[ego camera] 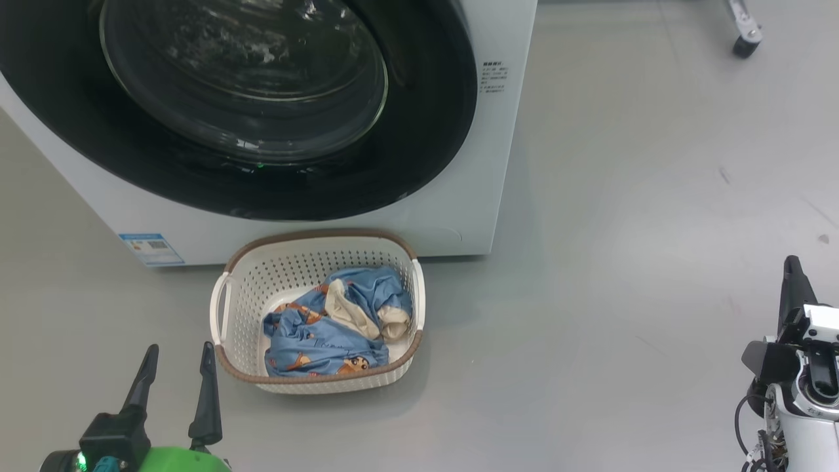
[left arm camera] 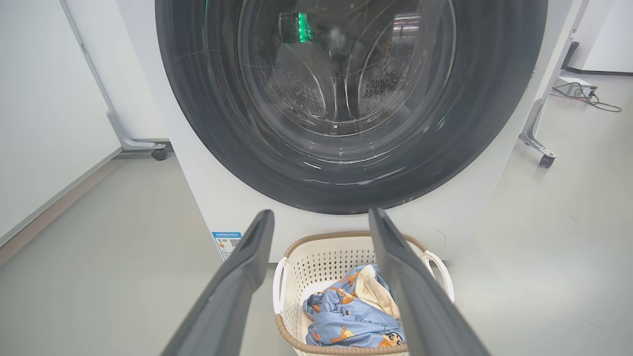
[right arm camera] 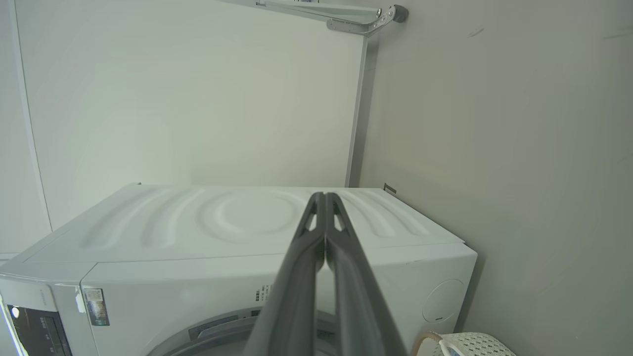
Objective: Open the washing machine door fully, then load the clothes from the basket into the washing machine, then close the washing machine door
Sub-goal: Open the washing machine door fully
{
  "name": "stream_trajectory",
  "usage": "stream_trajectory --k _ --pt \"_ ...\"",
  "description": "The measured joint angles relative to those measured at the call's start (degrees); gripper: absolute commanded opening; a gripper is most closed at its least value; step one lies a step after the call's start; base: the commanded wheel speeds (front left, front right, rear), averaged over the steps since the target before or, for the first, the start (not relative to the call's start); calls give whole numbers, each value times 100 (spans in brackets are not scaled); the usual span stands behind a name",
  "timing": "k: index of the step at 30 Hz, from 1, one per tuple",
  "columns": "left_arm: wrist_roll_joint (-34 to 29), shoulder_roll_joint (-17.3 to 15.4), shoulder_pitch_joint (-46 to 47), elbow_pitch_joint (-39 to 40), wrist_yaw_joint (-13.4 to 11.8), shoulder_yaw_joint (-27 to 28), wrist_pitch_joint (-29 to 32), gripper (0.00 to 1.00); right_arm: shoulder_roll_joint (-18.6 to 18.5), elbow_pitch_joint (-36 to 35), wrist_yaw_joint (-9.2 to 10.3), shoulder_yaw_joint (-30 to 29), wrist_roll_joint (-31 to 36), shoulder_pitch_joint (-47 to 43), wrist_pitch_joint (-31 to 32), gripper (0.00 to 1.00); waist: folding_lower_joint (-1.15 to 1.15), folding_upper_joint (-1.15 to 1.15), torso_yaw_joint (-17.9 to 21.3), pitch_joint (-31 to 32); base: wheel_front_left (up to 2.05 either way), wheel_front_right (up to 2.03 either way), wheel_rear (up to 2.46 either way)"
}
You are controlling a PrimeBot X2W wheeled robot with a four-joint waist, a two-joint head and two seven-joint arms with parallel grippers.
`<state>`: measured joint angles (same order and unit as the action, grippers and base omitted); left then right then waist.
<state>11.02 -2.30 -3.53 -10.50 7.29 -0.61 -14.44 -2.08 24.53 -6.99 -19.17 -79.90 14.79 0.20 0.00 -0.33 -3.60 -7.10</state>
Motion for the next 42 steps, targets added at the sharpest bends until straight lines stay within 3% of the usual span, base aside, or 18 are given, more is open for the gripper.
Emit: stream_trajectory --k 4,11,28,42 --pt "0 1 47 23 0 -3 0 100 -35 -14 0 -42 -421 155 544 0 0 0 -75 -222 0 0 0" --pt "0 -8 130 41 0 -90 0 100 -495 -58 0 -23 -789 560 1369 0 0 0 -187 -596 0 0 0" --pt "105 -10 454 93 0 -166 0 100 -988 -341 0 171 -1032 1864 2195 0 0 0 -350 -1342 0 0 0" --pt "255 -2 771 168 0 -345 0 100 -1091 -510 0 1005 -1025 2957 2932 0 0 0 -587 -2017 0 0 0"
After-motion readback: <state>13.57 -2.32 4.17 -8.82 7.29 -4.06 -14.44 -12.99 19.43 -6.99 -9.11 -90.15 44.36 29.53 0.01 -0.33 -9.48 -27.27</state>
